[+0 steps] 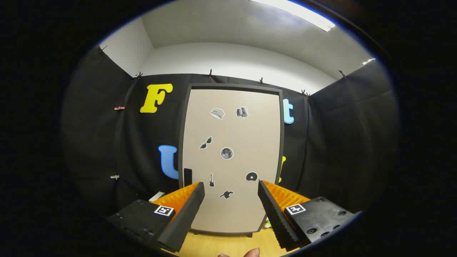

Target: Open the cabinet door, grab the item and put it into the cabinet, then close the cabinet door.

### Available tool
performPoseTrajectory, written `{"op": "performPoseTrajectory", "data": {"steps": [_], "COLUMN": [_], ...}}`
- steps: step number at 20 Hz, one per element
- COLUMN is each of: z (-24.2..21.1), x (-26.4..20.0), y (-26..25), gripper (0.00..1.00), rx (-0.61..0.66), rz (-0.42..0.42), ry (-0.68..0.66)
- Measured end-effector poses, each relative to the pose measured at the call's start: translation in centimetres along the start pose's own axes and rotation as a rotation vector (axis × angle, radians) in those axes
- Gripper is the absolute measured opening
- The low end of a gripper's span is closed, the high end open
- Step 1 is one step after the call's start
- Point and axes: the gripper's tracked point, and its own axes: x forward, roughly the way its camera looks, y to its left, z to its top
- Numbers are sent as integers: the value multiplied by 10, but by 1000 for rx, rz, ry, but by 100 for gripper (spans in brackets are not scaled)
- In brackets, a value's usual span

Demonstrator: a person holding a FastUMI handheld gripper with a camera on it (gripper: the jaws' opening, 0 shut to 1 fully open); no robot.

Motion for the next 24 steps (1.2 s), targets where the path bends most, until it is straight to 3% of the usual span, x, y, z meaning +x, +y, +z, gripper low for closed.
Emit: {"op": "performPoseTrajectory", "data": {"steps": [24], "z": [-15], "x": [-1], "y": [28], "gripper": [98], "rx": [6], "rz": [26], "ry": [27]}}
